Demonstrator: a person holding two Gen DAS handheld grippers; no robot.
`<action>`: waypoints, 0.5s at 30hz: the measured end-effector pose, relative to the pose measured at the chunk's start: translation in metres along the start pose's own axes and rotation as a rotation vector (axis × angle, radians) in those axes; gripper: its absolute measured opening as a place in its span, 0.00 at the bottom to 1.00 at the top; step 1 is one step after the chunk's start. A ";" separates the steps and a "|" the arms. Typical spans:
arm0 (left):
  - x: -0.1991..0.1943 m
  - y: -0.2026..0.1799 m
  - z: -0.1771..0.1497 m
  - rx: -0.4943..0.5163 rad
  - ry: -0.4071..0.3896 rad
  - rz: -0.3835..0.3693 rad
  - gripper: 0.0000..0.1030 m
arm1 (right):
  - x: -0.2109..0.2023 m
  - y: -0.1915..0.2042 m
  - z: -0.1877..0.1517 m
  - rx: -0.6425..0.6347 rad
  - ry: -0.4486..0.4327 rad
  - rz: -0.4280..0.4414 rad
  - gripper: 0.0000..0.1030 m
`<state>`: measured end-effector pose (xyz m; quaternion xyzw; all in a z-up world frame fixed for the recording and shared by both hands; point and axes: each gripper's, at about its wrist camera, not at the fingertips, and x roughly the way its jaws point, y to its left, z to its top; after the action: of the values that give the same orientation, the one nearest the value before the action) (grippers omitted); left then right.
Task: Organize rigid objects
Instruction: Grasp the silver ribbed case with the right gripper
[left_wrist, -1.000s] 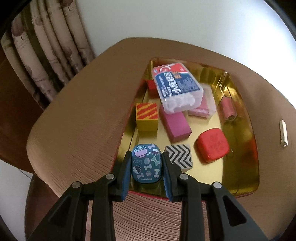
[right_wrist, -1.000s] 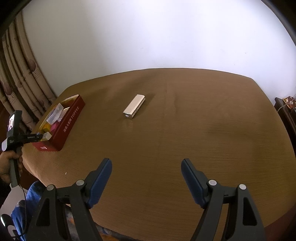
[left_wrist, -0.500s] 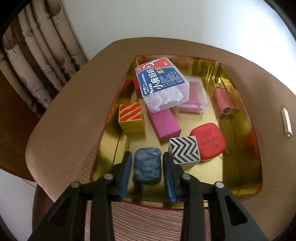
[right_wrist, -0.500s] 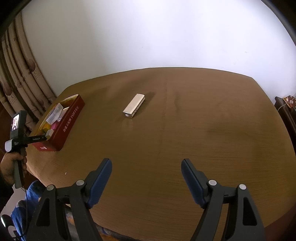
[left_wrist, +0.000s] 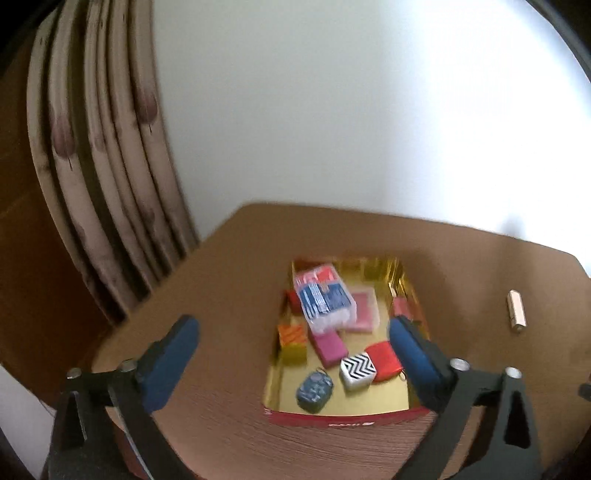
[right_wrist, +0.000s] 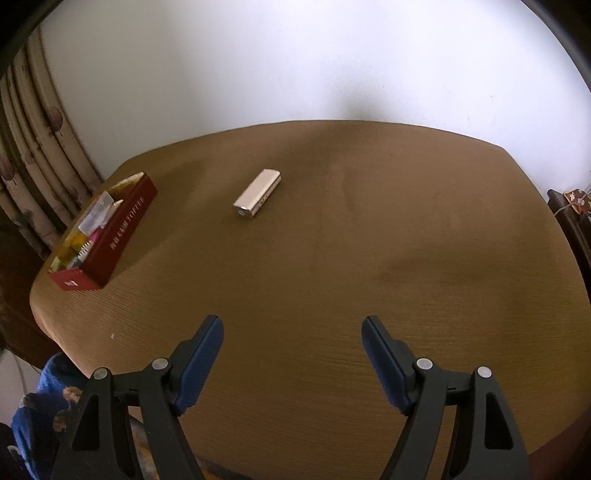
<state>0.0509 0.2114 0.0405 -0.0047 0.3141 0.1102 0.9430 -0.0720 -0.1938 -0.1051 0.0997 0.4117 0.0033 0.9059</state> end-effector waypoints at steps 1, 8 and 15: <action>-0.006 0.002 0.001 0.012 -0.013 -0.001 1.00 | 0.003 0.001 -0.001 0.003 0.002 0.002 0.77; -0.019 0.002 -0.037 0.096 -0.017 -0.028 1.00 | 0.037 0.020 0.016 0.028 0.019 -0.009 0.77; -0.010 -0.019 -0.074 0.102 0.038 -0.161 1.00 | 0.097 0.052 0.081 0.011 0.055 -0.071 0.77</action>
<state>0.0030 0.1845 -0.0141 0.0162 0.3357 0.0178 0.9417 0.0564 -0.1488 -0.1156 0.0897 0.4399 -0.0283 0.8931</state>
